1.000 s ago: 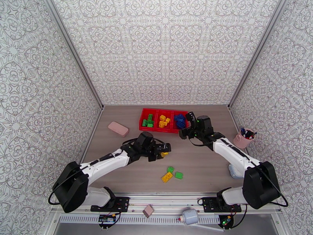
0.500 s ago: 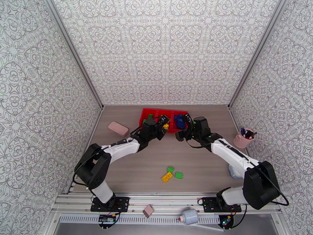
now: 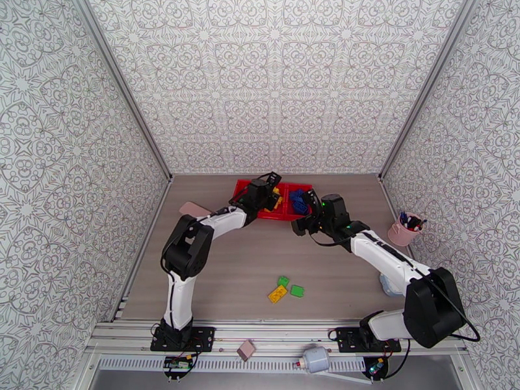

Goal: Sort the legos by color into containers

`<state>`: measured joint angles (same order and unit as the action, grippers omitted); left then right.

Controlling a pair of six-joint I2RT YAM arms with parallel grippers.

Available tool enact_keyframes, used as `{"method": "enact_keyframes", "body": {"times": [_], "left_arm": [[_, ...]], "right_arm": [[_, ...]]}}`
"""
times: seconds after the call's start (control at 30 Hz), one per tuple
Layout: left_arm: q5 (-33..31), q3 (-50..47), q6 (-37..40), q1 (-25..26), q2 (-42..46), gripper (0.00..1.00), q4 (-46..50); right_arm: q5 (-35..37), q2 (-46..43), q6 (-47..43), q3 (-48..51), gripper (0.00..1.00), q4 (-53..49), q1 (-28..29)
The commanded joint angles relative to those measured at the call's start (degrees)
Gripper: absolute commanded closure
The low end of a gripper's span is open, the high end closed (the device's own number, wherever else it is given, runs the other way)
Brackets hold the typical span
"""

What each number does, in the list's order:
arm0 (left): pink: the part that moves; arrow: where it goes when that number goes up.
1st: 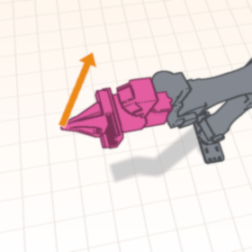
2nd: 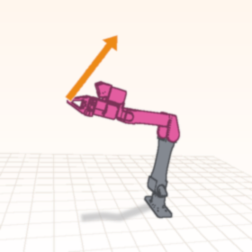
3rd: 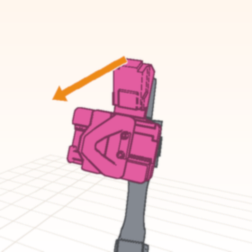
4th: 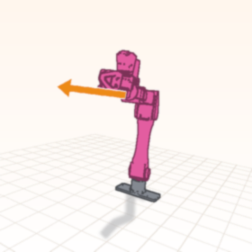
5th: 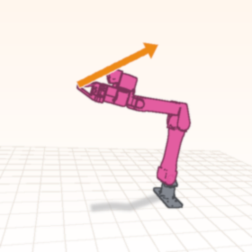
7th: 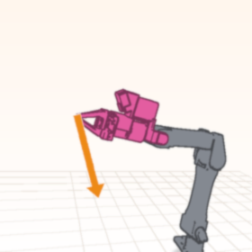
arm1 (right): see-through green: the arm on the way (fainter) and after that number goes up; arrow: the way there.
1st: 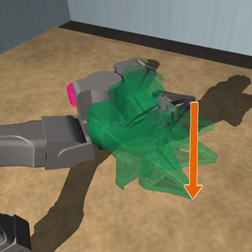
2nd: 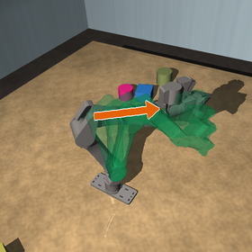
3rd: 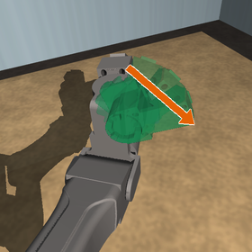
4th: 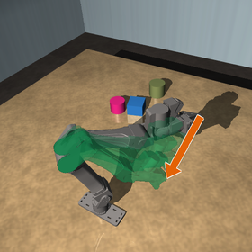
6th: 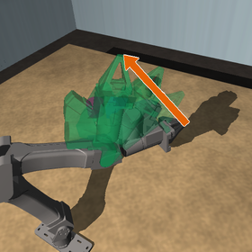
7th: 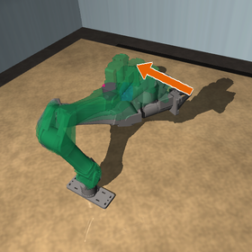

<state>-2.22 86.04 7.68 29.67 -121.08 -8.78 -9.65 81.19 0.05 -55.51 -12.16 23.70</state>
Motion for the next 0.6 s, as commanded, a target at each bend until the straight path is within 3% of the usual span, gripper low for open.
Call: {"method": "enact_keyframes", "body": {"times": [0.0,0.1,0.27,0.57], "left_arm": [[1.6,3.6,-1.5,-1.0,-1.7,0.65,3.6],[3.2,4.0,-1.6,-1.2,-1.8,0.59,3.2],[4.4,3.1,-2.2,-1.4,0.0,0.39,2.7],[3.9,-8.1,-0.8,-0.1,12.1,0.12,-1.1]], "right_arm": [[0.9,-1.5,-0.5,1.1,0.03,-1.0,0.4],[0.9,-1.6,-0.3,1.0,0.03,-1.0,0.3],[0.2,-1.0,-1.2,0.0,0.03,-3.9,0.4],[0.4,-2.4,-4.0,0.0,0.03,-9.8,1.8]]}}
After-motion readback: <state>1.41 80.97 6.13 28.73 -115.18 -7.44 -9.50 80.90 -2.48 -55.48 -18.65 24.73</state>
